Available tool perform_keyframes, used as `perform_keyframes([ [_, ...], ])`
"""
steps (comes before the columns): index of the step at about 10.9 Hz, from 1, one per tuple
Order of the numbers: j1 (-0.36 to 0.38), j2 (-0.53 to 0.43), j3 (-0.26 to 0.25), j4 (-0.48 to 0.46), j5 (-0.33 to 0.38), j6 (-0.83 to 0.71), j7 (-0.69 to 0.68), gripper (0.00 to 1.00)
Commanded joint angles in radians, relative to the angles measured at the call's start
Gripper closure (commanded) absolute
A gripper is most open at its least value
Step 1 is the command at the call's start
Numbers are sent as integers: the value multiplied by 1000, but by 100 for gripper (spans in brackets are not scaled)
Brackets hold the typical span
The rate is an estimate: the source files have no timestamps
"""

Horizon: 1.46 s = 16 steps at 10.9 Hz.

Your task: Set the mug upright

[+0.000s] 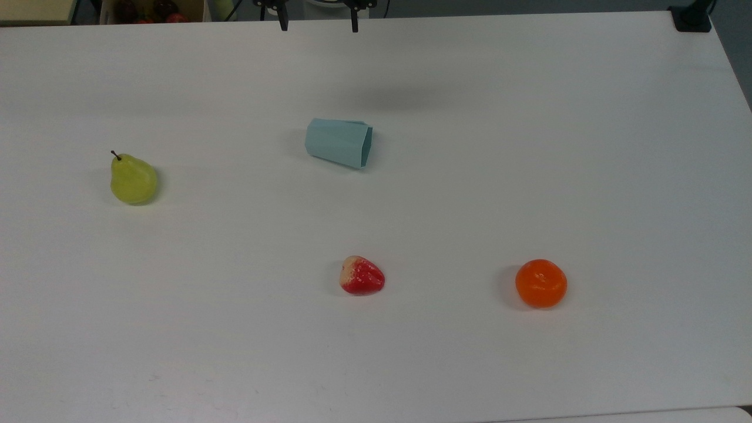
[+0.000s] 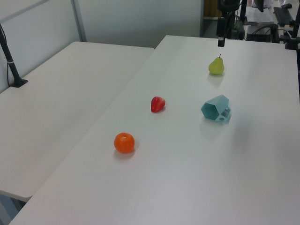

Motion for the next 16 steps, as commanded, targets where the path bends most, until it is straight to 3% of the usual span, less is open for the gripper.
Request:
perform_keyframes([
  [1,12,-25,-3,-32,-33,-3,25,0],
  [8,29,7,6,-34,-41,32,31,0],
  [10,80,61,26,-34,-129,46,66,0],
  [16,261,243,37,-55,-448,41,389,0],
])
